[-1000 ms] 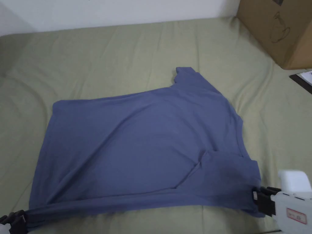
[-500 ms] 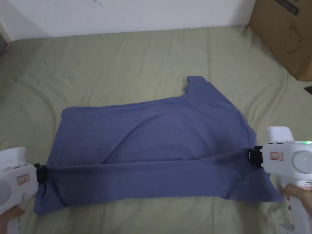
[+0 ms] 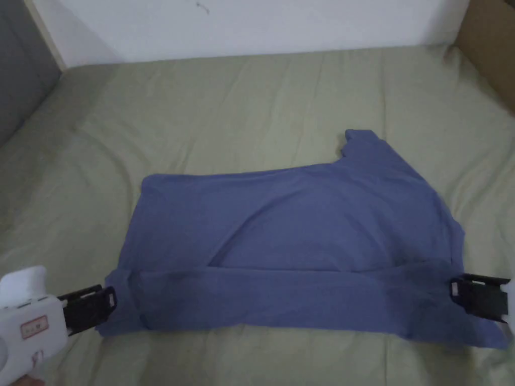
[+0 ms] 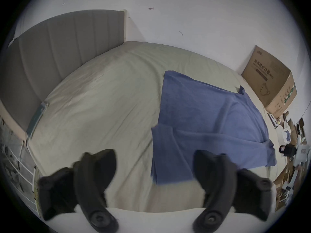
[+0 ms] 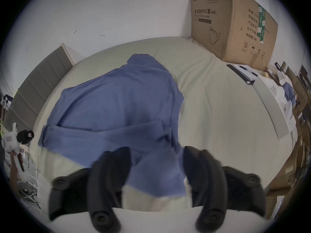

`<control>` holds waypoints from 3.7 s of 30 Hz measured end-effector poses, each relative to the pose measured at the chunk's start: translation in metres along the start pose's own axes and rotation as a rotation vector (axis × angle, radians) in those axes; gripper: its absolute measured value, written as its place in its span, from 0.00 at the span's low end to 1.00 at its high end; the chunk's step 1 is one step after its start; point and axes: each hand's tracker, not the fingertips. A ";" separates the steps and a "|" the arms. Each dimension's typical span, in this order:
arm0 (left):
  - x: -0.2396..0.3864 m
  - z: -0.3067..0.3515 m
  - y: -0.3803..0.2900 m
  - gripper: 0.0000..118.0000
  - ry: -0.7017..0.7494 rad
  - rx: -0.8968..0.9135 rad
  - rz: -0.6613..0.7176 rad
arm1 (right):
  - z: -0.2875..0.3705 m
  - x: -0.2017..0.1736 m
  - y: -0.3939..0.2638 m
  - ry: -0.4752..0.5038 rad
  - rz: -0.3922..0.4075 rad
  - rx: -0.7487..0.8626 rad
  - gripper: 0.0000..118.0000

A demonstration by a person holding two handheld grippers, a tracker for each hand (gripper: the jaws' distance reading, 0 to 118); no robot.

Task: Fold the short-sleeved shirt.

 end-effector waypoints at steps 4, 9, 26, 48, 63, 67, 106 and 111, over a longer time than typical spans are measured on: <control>0.008 0.017 -0.033 0.05 0.048 -0.011 -0.042 | 0.016 -0.007 -0.029 0.021 -0.042 0.004 0.02; 0.006 0.020 -0.055 0.00 0.056 0.014 -0.049 | 0.029 -0.004 -0.043 0.001 -0.103 0.040 0.00; 0.036 -0.049 -0.033 0.04 -0.075 -0.107 -0.058 | 0.008 0.002 -0.056 0.008 -0.176 -0.051 0.07; 0.011 -0.016 -0.012 0.04 -0.071 -0.091 -0.167 | -0.022 0.011 -0.033 -0.014 -0.245 -0.070 0.08; -0.011 0.021 -0.117 0.05 -0.062 -0.145 -0.052 | 0.015 0.023 -0.118 -0.045 -0.263 -0.243 0.42; -0.021 0.013 -0.111 0.22 -0.015 -0.130 -0.074 | 0.023 0.017 -0.099 -0.059 -0.208 -0.171 0.76; 0.052 -0.045 0.041 0.00 0.044 -0.031 -0.078 | -0.213 0.019 0.182 -0.046 0.025 -0.267 0.33; 0.049 -0.070 0.069 0.48 0.026 -0.053 -0.063 | -0.212 0.025 0.182 -0.064 0.059 -0.266 0.02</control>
